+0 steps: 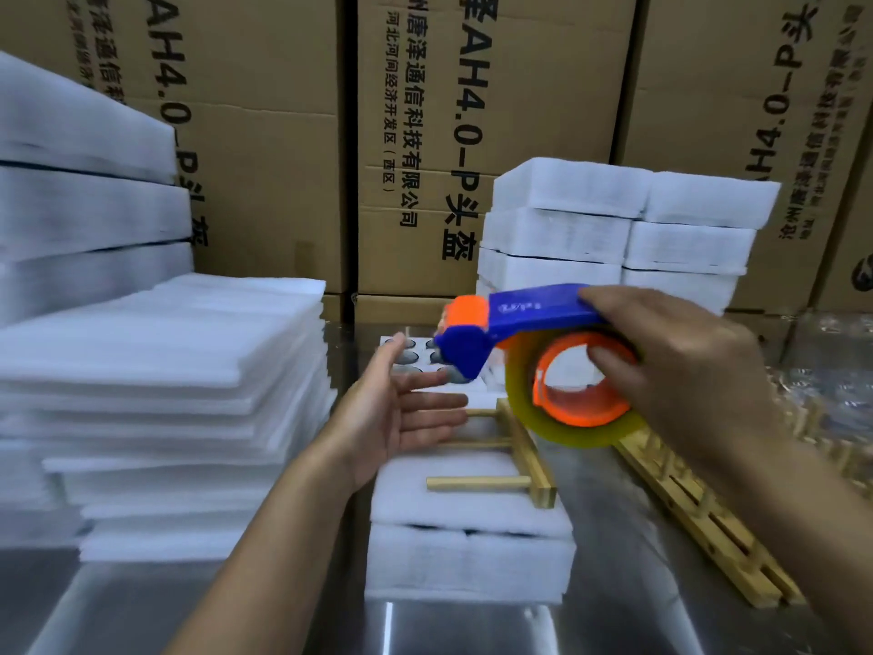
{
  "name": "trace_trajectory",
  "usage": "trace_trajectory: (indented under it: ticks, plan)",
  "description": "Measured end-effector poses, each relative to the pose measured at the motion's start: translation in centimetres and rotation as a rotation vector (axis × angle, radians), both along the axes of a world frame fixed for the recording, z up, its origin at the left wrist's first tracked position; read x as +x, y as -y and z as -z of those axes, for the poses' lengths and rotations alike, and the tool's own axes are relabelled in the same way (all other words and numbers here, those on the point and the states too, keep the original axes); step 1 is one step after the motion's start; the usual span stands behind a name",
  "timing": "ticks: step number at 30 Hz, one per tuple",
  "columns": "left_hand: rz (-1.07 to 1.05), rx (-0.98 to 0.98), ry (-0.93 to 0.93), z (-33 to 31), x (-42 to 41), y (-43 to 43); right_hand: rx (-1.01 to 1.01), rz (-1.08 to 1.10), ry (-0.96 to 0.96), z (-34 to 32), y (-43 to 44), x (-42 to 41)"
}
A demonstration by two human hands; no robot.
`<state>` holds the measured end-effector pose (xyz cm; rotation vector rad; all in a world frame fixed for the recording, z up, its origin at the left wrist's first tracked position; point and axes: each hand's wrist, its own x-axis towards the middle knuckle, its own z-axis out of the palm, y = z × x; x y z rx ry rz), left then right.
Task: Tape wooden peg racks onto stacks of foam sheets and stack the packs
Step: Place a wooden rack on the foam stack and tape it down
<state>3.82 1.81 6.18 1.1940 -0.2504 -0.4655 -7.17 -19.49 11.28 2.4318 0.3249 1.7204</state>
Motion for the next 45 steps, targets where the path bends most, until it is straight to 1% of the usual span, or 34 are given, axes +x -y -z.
trace_trajectory:
  ticks: [2, 6, 8, 15, 19, 21, 23, 27, 32, 34, 36, 38, 42, 43, 45]
  plan:
    - [0.02, -0.058, -0.066, -0.1, 0.0, -0.3, -0.05, -0.016, 0.018, 1.1, -0.6, 0.4]
    - [-0.093, -0.173, -0.106, -0.3, 0.1, -0.8, -0.081, -0.065, 0.029, 2.1, -0.8, 1.0]
    - [-0.099, -0.203, -0.129, -0.4, 0.2, -0.9, -0.072, -0.064, 0.021, 2.0, -0.8, 1.0]
    - [-0.056, -0.238, -0.153, -0.6, -0.1, -0.7, 0.013, -0.096, 0.019, 1.9, -0.5, 1.2]
    - [-0.039, -0.156, -0.122, -0.6, -0.2, -0.7, 0.041, -0.143, -0.028, 1.9, -0.2, 1.3]
    - [-0.033, -0.108, -0.076, -0.7, -0.4, -0.7, 0.08, -0.183, -0.069, 1.8, -0.2, 1.4]
    - [-0.044, -0.101, -0.029, -0.7, -0.4, -0.6, 0.171, -0.24, -0.132, 1.7, -0.3, 1.4]
    - [-0.087, -0.13, 0.022, -0.7, -0.4, -0.5, 0.449, -0.417, -0.372, 1.2, -0.2, 1.6]
    - [-0.056, -0.126, 0.07, -0.8, -0.7, -0.7, 0.633, -0.624, -0.666, 0.1, 1.4, 1.6]
    - [-0.042, -0.14, 0.055, -0.8, -0.7, -0.7, 0.743, -0.688, -0.818, -0.5, 2.0, 1.8]
    - [-0.031, -0.177, 0.024, -0.9, -0.7, -0.8, 0.822, -0.745, -0.913, -0.9, 2.6, 2.3]
    - [-0.027, -0.205, 0.02, -0.9, -0.7, -0.8, 0.836, -0.764, -0.953, -1.3, 3.1, 2.8]
    - [-0.028, -0.204, 0.044, -0.6, -0.4, -0.9, 0.754, -0.753, -1.028, -1.2, 3.6, 3.0]
    - [-0.033, -0.203, 0.036, -0.6, -0.3, -0.9, 0.729, -0.739, -1.018, -0.9, 3.6, 3.0]
    - [-0.053, -0.211, 0.015, -0.5, -0.2, -0.8, 0.694, -0.729, -0.904, 0.2, 3.2, 3.0]
